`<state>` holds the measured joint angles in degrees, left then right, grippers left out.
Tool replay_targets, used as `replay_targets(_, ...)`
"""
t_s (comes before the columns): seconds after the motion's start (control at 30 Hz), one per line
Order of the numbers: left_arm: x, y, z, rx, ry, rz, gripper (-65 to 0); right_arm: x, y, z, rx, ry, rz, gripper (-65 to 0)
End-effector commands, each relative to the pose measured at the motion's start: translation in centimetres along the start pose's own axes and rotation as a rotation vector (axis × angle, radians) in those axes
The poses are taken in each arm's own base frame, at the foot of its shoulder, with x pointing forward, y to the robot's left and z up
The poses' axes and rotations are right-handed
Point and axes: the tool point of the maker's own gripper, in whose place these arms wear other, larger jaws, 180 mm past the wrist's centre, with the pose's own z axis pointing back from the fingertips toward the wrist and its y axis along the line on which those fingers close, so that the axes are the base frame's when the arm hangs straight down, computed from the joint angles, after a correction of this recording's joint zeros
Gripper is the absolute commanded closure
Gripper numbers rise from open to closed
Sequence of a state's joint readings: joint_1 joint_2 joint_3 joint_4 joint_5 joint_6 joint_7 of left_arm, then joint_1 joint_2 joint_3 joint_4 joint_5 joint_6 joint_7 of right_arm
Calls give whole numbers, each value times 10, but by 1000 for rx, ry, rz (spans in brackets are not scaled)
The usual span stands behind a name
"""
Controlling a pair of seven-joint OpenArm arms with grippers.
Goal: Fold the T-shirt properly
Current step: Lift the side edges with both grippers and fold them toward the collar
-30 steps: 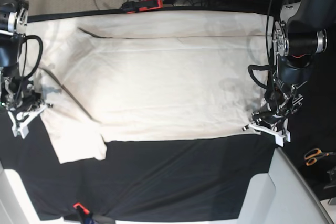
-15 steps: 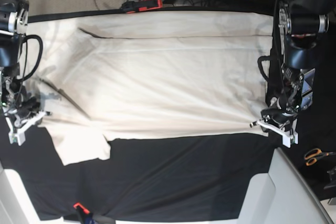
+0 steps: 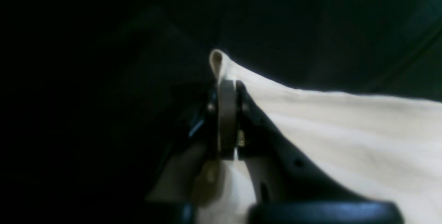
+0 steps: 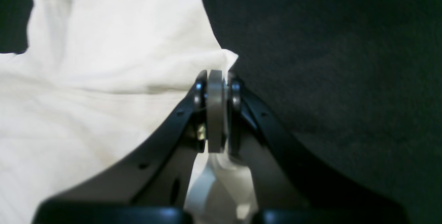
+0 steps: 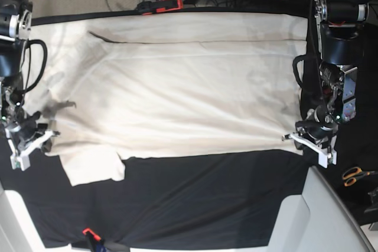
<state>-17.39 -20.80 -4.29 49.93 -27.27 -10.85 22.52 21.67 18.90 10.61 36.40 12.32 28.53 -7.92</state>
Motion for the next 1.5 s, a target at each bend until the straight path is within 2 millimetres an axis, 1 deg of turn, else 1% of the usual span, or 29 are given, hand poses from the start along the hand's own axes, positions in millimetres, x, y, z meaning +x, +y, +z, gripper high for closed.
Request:
replay_targets(0.0, 29, 4, 5, 0, -78, -2, 0, 37, -3, 4, 9, -87, 27, 0)
replay_targets(0.07, 34, 11, 11, 10, -100, 18, 0, 47, 1, 6, 24, -111, 47, 0)
replay_targets(0.17, 35, 15, 17, 17, -89, 31, 0, 50, 0, 7, 22, -113, 53, 0)
replay_targets(0.3, 38, 12, 22, 11, -105, 19, 0, 47, 0, 7, 24, -106, 53, 0)
replay_targets(0.33, 42, 11, 24, 8, -116, 12, 0, 48, 1, 7, 26, -112, 54, 0)
replay_targets(0.57, 40, 6, 31, -4, -131, -14, 0, 48, -2, 8, 21, -117, 50, 0)
replay_targets(0.63, 45, 3, 34, -10, -145, -23, 0, 49, -2, 8, 21, -119, 47, 0)
replay_targets(0.73, 50, -1, 36, -17, -161, -29, 0, 50, -2, 9, 21, -126, 44, 0)
replay_targets(0.8, 50, -1, 36, -17, -161, -29, 0, 54, -3, 10, 20, -155, 41, 0)
replay_targets(0.9, 50, -1, 36, -17, -161, -29, 0, 53, -5, 13, 17, -188, 43, 0)
replay_targets(0.97, 50, -2, 35, -18, -159, -32, 0, 57, -7, 16, 13, -198, 55, 0)
replay_targets(1.0, 49, -2, 35, -18, -159, -32, 0, 54, -8, 18, 11, -196, 57, 0)
replay_targets(1.17, 49, -3, 35, -19, -158, -31, 0, 66, -19, 31, -19, -257, 37, 0)
replay_targets(1.2, 48, -4, 35, -21, -157, -29, 0, 65, -20, 31, -21, -254, 37, 0)
replay_targets(1.23, 42, -2, 35, -19, -146, -29, 0, 63, -22, 32, -25, -252, 34, 0)
replay_targets(1.3, 38, -3, 37, -21, -144, -36, 0, 53, -23, 34, -28, -234, 36, 0)
replay_targets(1.33, 40, -6, 40, -27, -152, -43, 0, 50, -23, 34, -28, -229, 36, 0)
replay_targets(1.47, 33, -15, 53, -46, -165, -76, 0, 33, -23, 37, -29, -192, 48, 0)
